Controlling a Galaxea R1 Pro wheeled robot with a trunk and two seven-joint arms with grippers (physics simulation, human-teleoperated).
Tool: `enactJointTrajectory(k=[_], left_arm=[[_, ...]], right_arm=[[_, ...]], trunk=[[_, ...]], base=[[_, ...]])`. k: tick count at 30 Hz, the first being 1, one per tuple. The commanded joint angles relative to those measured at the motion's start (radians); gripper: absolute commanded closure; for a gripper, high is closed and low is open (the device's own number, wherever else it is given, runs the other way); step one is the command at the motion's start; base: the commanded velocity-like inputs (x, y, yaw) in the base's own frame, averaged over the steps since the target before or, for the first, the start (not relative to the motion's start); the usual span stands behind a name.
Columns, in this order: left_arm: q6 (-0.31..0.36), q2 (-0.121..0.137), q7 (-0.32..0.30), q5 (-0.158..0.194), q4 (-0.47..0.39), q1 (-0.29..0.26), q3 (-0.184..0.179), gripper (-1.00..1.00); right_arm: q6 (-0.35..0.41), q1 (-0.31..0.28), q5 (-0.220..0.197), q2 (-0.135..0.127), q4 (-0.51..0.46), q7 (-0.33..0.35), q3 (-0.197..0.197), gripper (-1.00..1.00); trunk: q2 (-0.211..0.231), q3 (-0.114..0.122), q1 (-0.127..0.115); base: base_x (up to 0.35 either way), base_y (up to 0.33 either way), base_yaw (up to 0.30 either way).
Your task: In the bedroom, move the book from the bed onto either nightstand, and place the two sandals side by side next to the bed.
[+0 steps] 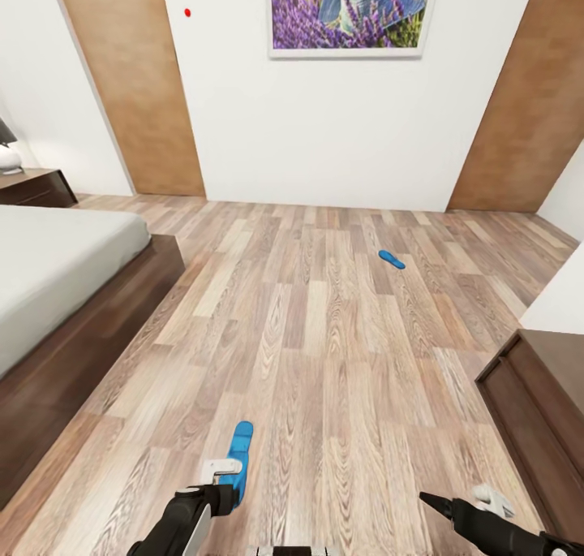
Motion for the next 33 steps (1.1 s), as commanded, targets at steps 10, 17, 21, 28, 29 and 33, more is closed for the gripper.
enactJointTrajectory(k=[10,17,21,28,29,33], left_arm=[[0.005,0.000,0.004,0.000,-0.002,0.000,-0.001,-1.00],[0.005,0.000,0.003,0.000,-0.002,0.000,-0.001,-1.00],[0.005,0.001,0.004,0.000,-0.002,0.000,-0.001,-1.00],[0.005,0.005,0.004,0.000,-0.003,0.000,0.001,-1.00],[0.005,0.005,0.004,0.000,-0.003,0.000,0.002,-1.00],[0.005,0.006,0.004,0.000,-0.004,0.000,0.003,-1.00]], right_arm=[[0.009,-0.001,-0.005,-0.013,0.002,0.028,-0.005,-1.00],[0.008,-0.001,-0.004,-0.012,0.003,0.028,-0.006,-1.00],[0.008,-0.001,-0.003,-0.012,0.003,0.027,-0.006,-1.00],[0.008,-0.001,-0.002,-0.011,0.003,0.026,-0.006,-1.00],[0.008,-0.001,-0.002,-0.011,0.003,0.026,-0.006,-1.00],[0.008,-0.001,-0.002,-0.011,0.003,0.026,-0.006,-1.00]], trunk=[[-0.003,-0.040,0.004],[-0.004,-0.067,0.007],[-0.005,-0.082,0.009],[-0.007,-0.109,0.012],[-0.007,-0.113,0.013],[-0.008,-0.129,0.015]], base=[[0.000,0.000,0.000],[0.000,0.000,0.000],[0.000,0.000,0.000],[0.000,0.000,0.000],[0.000,0.000,0.000],[0.000,0.000,0.000]])
